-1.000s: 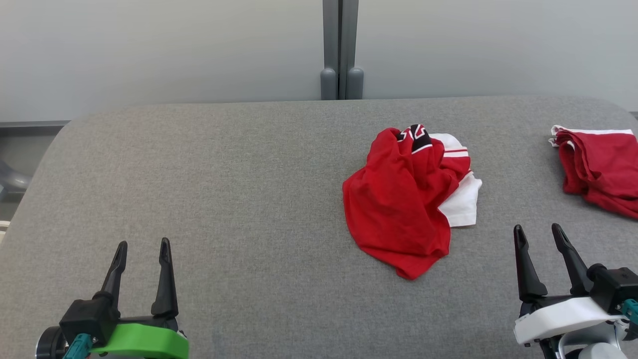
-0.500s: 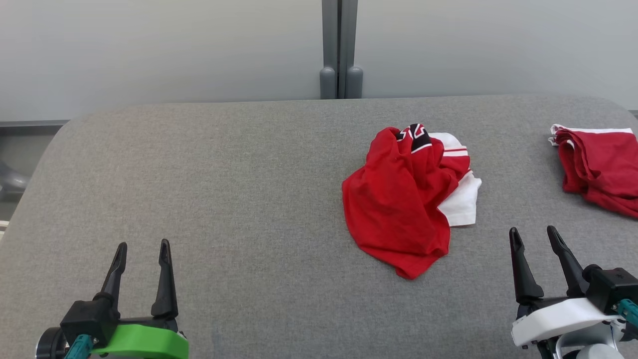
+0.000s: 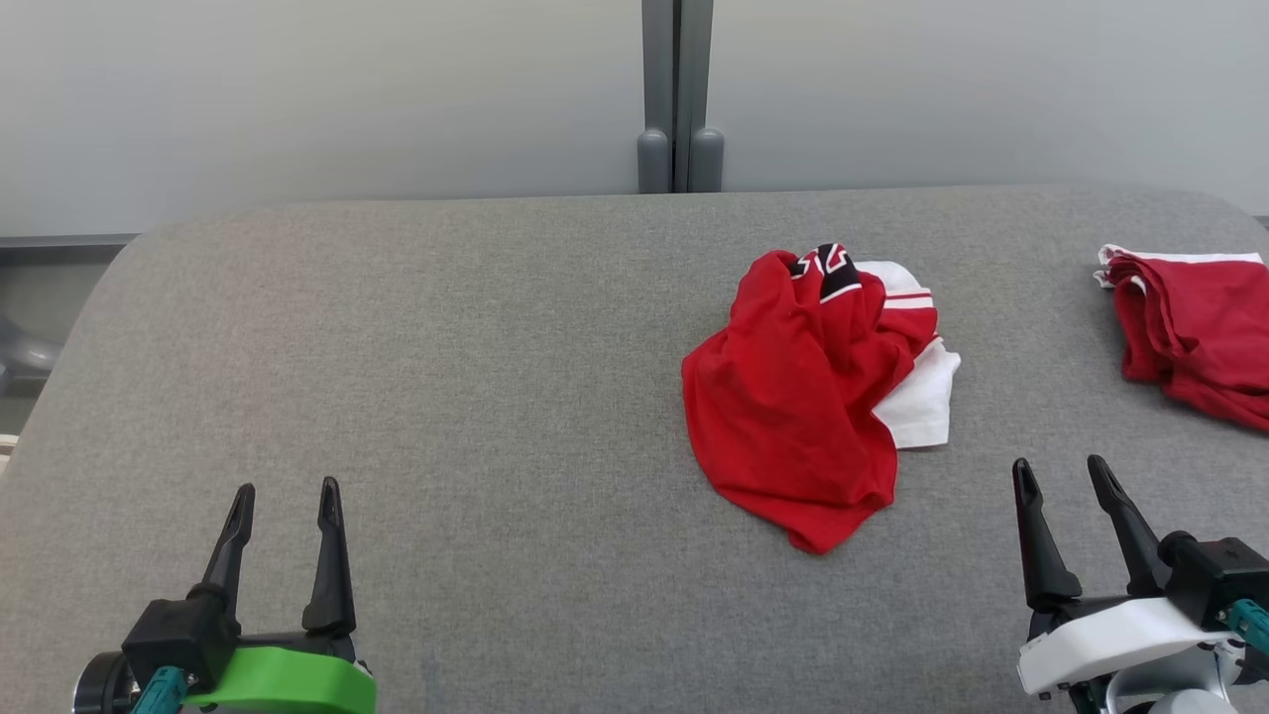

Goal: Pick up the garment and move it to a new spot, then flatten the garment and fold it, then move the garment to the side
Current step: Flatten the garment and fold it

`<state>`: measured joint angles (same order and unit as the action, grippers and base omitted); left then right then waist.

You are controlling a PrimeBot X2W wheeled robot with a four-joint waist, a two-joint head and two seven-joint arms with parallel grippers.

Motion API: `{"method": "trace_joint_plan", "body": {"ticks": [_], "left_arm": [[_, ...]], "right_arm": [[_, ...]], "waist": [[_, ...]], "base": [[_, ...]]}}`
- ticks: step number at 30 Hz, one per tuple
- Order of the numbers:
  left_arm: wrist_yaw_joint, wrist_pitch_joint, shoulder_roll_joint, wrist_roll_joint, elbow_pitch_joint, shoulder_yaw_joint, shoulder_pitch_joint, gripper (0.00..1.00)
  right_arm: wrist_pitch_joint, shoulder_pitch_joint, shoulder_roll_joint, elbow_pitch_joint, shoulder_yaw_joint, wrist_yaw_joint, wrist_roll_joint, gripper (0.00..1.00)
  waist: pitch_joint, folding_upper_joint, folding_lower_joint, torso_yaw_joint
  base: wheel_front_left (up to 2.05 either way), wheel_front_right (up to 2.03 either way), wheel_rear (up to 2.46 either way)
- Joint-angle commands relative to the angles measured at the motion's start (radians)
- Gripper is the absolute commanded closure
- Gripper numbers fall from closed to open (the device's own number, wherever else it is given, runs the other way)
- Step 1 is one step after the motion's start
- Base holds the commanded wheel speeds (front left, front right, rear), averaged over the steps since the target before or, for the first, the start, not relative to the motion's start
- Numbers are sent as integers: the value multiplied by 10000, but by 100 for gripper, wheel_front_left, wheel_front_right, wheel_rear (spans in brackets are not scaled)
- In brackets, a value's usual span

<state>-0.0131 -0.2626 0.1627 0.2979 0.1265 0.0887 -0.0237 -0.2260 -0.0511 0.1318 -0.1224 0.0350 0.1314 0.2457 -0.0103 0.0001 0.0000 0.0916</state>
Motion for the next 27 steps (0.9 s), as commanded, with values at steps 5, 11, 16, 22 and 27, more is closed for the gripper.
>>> {"method": "trace_joint_plan", "body": {"ticks": [5,11,16,22,27], "left_arm": [[-53,-26,-78,-123,0,-101,-91,0],[-104,-26,-116,-206,21,-134,-117,0],[-149,-26,-149,-271,28,-118,-8,0],[-197,-26,-260,-362,43,-63,283,0],[-229,-26,-411,-429,47,54,541,0]], "right_arm": [[10,-75,15,37,0,-16,35,0],[19,-67,3,-72,-44,-16,31,0],[94,134,43,-104,-267,-16,3,0],[376,810,327,-378,-714,-16,-108,0],[516,1526,585,-1038,-1088,-16,-149,0]], "waist": [[35,-1,0,9],[7,-1,0,40],[85,-1,0,143],[398,-1,0,365],[815,-1,0,675]], "base": [[0,0,0],[0,0,0],[0,0,0],[0,0,0],[0,0,0]]}}
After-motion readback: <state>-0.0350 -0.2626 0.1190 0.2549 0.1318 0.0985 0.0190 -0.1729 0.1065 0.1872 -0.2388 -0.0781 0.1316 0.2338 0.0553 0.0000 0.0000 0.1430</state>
